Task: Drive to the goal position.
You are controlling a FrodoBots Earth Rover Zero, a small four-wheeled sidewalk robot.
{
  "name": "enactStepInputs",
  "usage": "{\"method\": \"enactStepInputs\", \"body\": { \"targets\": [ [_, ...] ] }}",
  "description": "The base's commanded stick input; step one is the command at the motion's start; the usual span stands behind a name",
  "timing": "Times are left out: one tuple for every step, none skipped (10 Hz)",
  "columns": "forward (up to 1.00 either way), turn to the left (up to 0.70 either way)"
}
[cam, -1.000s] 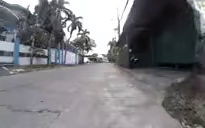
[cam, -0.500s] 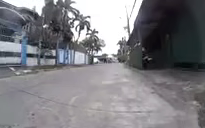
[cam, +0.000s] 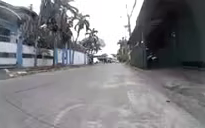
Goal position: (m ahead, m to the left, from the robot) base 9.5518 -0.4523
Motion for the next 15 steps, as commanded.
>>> {"method": "enactStepInputs", "body": {
  "targets": [
    [1.0,0.0],
    [1.0,0.0],
    [1.0,0.0],
    [1.0,0.0],
    [1.0,0.0],
    [1.0,0.0],
    [1.0,0.0],
    [1.0,0.0],
    [1.0,0.0],
    [1.0,0.0],
    [1.0,0.0],
    [1.0,0.0],
    [1.0,0.0],
    [1.0,0.0],
    [1.0,0.0]
  ]
}}
